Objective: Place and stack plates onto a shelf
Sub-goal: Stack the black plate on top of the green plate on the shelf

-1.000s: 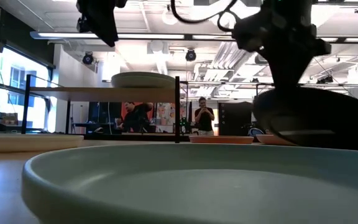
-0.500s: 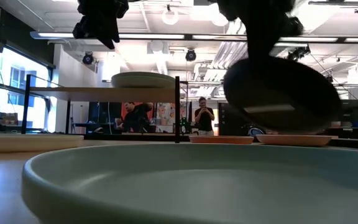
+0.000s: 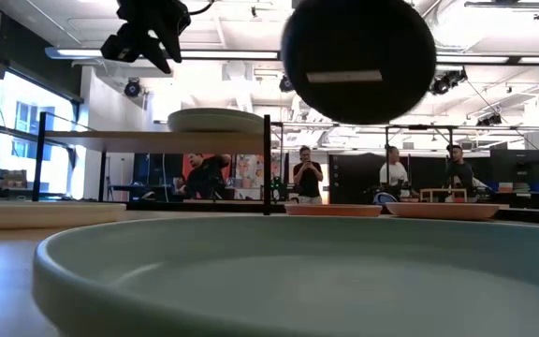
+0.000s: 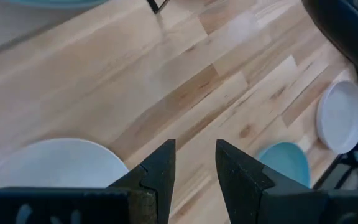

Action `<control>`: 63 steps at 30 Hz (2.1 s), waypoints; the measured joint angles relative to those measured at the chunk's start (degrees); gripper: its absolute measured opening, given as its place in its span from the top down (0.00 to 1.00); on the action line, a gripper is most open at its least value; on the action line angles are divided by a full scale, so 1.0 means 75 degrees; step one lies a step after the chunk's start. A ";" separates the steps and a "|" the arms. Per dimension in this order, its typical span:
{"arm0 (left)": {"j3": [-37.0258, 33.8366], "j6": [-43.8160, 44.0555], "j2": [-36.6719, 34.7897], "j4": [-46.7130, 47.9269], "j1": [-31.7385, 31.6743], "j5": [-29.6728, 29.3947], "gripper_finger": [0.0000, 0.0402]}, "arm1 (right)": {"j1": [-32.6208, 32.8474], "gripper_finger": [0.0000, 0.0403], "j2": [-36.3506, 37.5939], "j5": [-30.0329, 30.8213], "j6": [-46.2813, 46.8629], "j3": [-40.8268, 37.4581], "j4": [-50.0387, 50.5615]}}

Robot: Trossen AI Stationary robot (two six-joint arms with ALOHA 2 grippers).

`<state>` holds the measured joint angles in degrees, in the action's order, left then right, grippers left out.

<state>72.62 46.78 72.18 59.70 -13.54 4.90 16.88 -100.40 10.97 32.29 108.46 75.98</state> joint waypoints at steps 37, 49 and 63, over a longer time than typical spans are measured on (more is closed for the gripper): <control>0.0003 0.2285 0.1676 -0.1886 0.0621 0.0896 0.74 | -0.0306 1.00 -0.0615 -0.0921 -0.6603 0.0465 0.0469; 0.0003 0.2188 0.1951 -0.2337 0.0621 0.0947 0.74 | -0.0319 1.00 -0.0615 -0.0633 -0.6580 0.0465 0.0467; 0.0003 0.1870 0.1944 -0.2364 0.0611 0.0834 0.98 | -0.0321 1.00 -0.0615 -0.0695 -0.6831 0.0465 0.0398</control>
<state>72.64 60.81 86.76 41.98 -8.96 11.16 14.48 -105.01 5.75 -18.94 111.94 78.96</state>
